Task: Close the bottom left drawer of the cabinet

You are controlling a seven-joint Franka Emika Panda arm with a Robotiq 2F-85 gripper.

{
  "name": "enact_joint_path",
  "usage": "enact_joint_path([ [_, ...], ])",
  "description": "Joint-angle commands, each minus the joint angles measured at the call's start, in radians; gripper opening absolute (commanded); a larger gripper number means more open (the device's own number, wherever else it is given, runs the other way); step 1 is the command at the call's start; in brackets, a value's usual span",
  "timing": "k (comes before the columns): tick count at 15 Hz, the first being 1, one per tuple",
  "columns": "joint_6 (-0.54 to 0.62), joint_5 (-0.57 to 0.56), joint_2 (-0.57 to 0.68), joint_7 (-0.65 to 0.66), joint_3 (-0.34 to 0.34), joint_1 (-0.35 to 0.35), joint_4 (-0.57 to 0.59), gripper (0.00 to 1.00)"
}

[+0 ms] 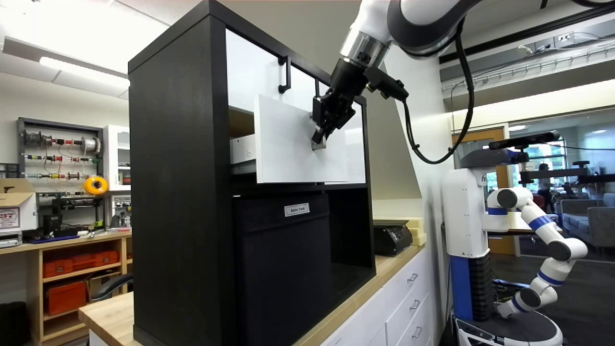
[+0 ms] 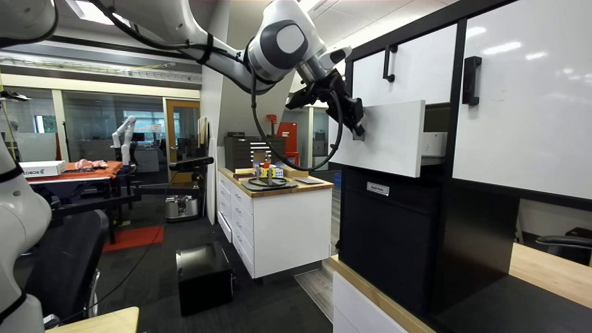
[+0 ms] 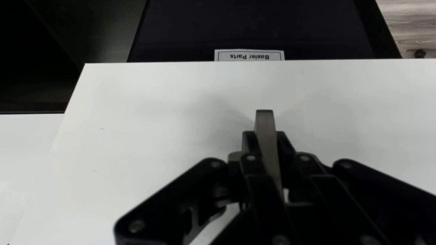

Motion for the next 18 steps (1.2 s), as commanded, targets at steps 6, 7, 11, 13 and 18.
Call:
enact_joint_path([
  [6, 0.007, -0.071, 0.238, 0.007, -0.023, 0.048, 0.281, 0.05],
  [7, 0.006, -0.072, 0.263, 0.007, -0.027, 0.054, 0.31, 0.05],
  [11, 0.003, -0.088, 0.339, 0.008, -0.053, 0.08, 0.399, 0.05],
  [13, -0.012, -0.093, 0.347, 0.011, -0.064, 0.091, 0.412, 0.05],
  [18, -0.243, -0.122, 0.317, 0.03, -0.075, 0.129, 0.433, 0.53],
])
